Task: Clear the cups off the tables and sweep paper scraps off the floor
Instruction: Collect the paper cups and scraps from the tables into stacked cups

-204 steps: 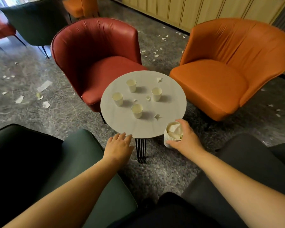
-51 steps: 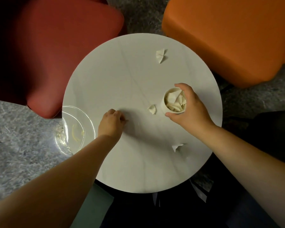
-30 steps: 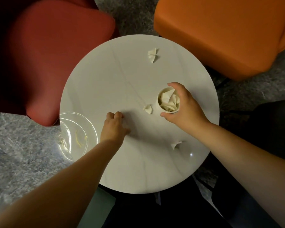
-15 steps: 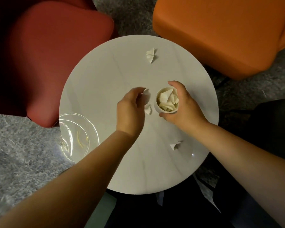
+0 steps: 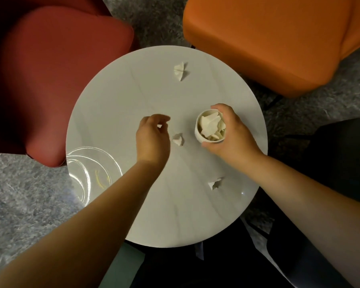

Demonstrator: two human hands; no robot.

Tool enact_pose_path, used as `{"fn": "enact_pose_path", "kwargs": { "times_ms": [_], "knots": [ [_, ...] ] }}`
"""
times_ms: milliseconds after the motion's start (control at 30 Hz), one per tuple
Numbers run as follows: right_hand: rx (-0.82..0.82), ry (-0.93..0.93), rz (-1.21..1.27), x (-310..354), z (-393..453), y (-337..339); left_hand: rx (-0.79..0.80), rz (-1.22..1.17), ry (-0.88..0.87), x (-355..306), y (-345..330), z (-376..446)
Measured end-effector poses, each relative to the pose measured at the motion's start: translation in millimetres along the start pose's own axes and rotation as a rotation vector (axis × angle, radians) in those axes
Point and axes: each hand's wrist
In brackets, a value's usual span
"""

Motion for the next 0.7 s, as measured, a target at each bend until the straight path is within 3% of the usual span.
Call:
{"fn": "enact_pose_path", "kwargs": {
  "times_ms": [167,300,467,700],
  "knots": [
    [-0.016,-0.016,-0.015,-9,-4,11,0.232,0.191,0.044,39,-16,8],
    [-0.030,0.003,-0.021,-10,-6,13,0.295,0.214,0.039,44,-33,9],
    [-0.023,0.013,-0.011,-12,-4,11,0.266,0.208,0.077,41,-35,11],
    [-0.016,0.003,0.036,-11,-1,9,0.002,-0.171,-0.101,-34,-14,-4]
  ]
}}
Point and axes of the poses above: each hand's wrist, its own z-axis towards the middle knuckle, its own y-axis out of the back of the hand, x = y × z, and after that the axes turned 1 degree about -z, right-handed
